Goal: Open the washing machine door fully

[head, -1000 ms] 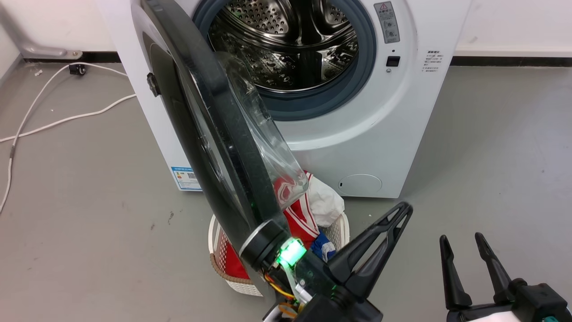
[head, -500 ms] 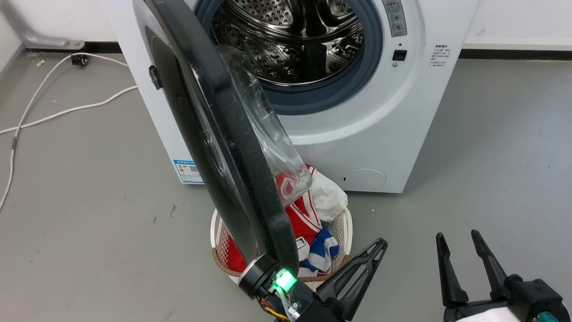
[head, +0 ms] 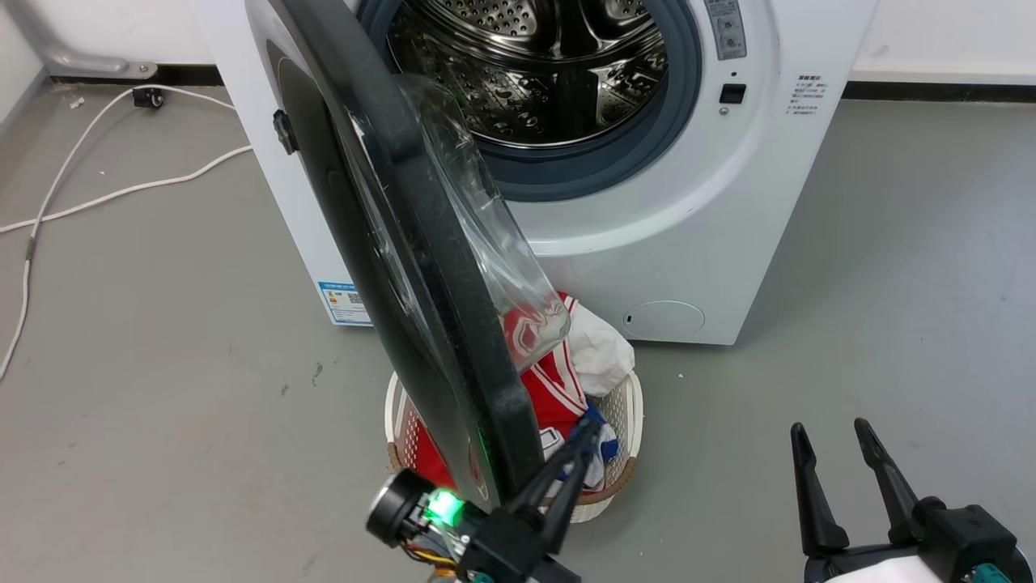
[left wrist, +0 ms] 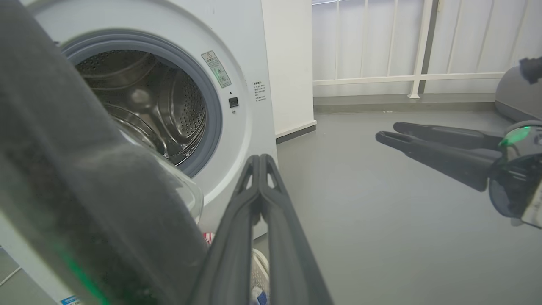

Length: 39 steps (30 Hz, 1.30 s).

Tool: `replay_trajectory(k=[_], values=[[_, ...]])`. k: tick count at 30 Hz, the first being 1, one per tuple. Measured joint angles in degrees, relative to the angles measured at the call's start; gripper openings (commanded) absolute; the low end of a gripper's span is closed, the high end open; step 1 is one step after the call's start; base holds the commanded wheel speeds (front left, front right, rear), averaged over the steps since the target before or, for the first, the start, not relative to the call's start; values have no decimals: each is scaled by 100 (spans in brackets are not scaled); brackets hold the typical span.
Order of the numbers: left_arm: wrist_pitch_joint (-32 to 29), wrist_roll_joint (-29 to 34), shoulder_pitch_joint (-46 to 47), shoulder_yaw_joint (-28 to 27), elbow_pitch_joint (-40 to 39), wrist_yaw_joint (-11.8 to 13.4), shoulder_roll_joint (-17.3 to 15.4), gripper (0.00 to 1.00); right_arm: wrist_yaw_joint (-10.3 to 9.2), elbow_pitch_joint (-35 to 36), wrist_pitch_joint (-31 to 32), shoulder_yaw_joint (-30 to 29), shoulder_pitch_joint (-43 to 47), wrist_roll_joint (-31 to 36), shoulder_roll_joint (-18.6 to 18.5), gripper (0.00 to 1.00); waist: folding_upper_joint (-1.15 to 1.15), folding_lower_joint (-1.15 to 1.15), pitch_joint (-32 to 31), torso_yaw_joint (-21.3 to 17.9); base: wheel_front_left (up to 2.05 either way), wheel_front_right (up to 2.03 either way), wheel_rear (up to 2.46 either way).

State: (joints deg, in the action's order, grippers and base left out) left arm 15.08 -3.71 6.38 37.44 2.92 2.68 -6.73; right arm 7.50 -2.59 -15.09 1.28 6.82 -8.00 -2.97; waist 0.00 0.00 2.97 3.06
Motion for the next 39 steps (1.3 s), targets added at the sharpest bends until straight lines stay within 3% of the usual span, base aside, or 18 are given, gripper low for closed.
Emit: replay_trajectory(k=[14,28,39], values=[[22,-13,-114,-441,40,1,-73,0,0,-65,0,11,21,-12,0,100,0,0,-20,228,0,0,0],[30,-60,-443,-845,-64,36,-249,0,0,-107,0,26,90,-60,2,100,0,0,-51,919,0,0,0],[15,-261,-698,-1619,-102,292,-388,0,0,-114,1,-11,72,-52,2,100,0,0,78,1290,0,0,0]])
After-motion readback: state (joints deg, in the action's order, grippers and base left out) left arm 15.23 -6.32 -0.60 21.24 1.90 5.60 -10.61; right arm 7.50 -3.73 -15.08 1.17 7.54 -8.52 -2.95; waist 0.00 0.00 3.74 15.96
